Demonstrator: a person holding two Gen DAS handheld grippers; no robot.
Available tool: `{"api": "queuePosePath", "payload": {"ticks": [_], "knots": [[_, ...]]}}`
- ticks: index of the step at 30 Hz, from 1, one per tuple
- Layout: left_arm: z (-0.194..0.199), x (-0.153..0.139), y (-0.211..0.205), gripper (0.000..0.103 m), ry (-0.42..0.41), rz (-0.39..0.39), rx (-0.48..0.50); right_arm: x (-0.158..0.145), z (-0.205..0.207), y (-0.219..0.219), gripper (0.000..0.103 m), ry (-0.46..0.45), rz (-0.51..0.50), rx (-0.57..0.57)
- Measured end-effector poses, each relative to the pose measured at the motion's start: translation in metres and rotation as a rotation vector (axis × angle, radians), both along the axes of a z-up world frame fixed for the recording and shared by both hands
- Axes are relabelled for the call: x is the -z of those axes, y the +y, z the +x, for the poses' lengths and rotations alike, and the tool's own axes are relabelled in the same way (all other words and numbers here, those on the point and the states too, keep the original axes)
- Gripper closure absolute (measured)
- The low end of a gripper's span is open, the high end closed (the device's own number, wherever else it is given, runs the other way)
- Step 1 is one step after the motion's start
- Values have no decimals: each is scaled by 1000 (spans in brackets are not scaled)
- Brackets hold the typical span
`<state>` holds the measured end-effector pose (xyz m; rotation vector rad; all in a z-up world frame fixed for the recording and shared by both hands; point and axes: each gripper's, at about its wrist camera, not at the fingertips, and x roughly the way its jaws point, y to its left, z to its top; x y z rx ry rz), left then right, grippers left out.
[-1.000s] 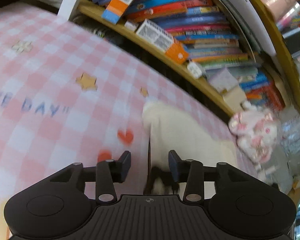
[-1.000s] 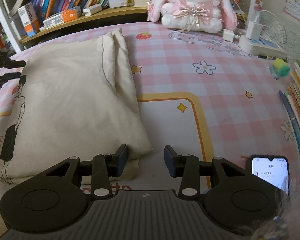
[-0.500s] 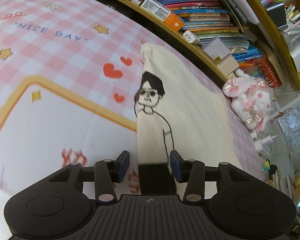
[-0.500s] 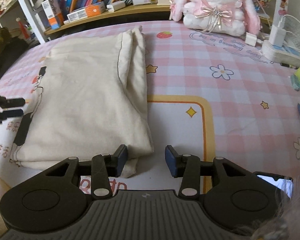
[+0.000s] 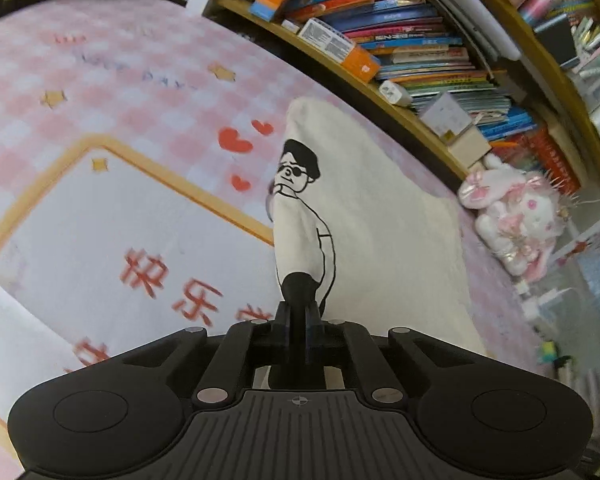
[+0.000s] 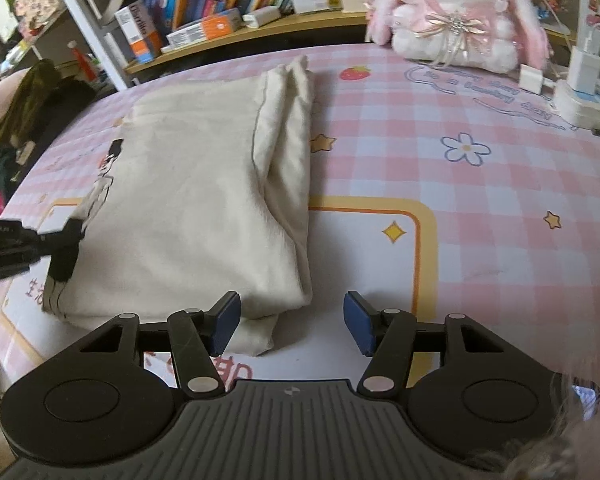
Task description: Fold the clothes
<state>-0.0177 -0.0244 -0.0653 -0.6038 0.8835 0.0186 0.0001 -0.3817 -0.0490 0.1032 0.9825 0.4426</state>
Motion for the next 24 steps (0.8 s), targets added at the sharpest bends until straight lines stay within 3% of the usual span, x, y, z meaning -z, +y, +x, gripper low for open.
{"api": "queuePosePath", "payload": {"ticks": [11,18,20,24], "knots": [[0,2,-4,91,19,104,8,3,-9,-2,50,23,56,-54],[-12,-16,-17,87,-9,305,69,5,-13,-9,59,55,116,-43],[-19,-24,-25,81,-39,380,99,6,-12,-13,59,82,155,-21],[-31,-35,-46,54,-118,500,191,10,-7,-24,60,164,266,40]]}}
